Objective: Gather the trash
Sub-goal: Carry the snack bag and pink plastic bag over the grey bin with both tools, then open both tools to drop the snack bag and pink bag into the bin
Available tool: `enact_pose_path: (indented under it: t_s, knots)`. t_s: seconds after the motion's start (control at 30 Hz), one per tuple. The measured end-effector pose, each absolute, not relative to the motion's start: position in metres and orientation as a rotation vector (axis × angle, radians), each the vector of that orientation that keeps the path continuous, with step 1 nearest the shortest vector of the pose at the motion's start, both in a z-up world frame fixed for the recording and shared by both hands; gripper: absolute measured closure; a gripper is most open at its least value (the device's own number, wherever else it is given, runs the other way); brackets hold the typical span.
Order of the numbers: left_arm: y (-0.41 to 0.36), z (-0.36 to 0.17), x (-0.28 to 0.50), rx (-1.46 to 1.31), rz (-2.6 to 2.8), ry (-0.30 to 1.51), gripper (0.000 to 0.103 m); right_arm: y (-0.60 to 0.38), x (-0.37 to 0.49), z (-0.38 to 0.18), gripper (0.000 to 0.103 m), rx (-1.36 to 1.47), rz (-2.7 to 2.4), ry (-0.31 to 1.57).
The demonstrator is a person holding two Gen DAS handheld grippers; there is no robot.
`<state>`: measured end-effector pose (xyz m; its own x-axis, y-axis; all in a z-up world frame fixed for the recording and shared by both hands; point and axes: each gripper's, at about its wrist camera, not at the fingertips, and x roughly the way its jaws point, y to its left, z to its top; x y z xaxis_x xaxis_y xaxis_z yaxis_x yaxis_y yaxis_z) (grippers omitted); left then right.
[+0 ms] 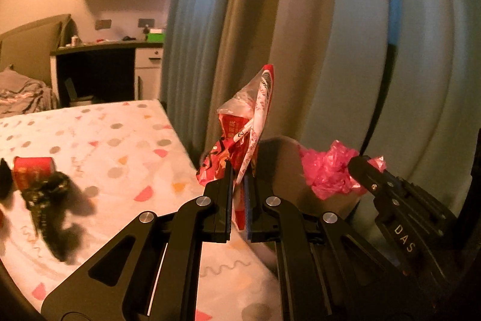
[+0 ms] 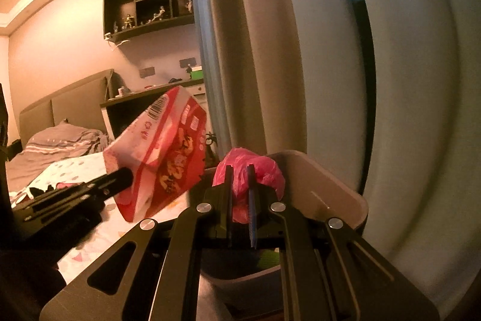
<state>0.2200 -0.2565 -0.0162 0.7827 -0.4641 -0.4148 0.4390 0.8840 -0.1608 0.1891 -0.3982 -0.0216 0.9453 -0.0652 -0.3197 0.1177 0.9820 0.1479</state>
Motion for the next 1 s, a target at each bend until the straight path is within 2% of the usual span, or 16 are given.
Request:
enact_pose_path:
  t_s: [1.0]
  knots:
    - [-0.292,-0.050,0.249,-0.044,-0.576,0.560,0.096,-0.418,0.212,-0.036,0.094,0.176,-0.119,0.371]
